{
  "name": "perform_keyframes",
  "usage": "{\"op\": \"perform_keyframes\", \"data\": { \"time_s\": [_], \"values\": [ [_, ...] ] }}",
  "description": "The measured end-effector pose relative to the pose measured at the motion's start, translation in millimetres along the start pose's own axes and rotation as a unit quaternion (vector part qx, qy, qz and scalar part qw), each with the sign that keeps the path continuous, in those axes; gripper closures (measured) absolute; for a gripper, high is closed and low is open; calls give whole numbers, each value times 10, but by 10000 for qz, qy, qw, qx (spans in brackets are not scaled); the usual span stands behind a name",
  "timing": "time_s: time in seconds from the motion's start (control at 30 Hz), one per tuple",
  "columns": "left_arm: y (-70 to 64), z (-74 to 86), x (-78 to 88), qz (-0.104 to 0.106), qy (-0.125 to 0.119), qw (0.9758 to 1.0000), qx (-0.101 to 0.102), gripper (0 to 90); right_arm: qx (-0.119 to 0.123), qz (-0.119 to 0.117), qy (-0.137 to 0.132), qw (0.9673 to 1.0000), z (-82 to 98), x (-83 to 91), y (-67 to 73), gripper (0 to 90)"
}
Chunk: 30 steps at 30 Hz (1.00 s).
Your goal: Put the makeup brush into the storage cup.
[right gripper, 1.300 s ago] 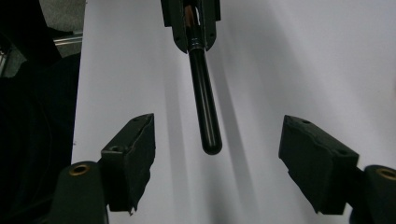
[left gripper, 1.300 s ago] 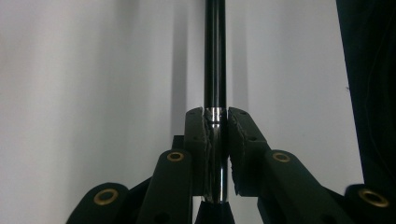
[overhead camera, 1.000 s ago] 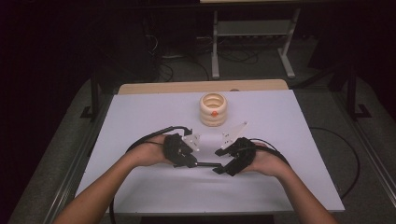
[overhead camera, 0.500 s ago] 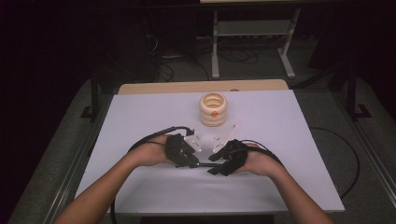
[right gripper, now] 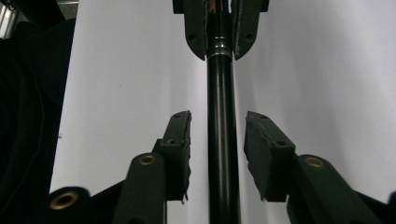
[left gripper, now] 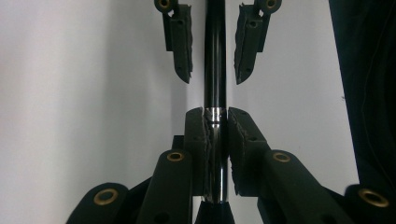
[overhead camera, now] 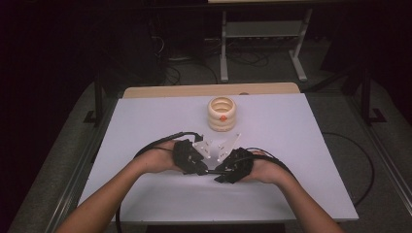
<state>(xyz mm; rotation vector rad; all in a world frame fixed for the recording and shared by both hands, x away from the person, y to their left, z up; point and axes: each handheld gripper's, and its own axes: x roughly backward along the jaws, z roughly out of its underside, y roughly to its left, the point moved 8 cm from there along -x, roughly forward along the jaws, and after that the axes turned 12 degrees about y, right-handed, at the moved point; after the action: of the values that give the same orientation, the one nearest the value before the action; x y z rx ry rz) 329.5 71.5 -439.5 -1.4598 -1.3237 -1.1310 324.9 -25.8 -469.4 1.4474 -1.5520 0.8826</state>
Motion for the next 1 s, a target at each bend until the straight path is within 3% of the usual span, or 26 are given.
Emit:
{"op": "perform_keyframes", "data": {
  "time_s": [0.5, 1.0],
  "values": [
    [-16, -3, -13, 18, 25, 10000, 7, 786, 178, -56, 20, 9998, -11, -61, 7, 772],
    [-19, 0, -37, 88, 42, 9999, 35, 784, 91, -143, 30, 9999, 4, -75, 9, 782]
  ]
}}
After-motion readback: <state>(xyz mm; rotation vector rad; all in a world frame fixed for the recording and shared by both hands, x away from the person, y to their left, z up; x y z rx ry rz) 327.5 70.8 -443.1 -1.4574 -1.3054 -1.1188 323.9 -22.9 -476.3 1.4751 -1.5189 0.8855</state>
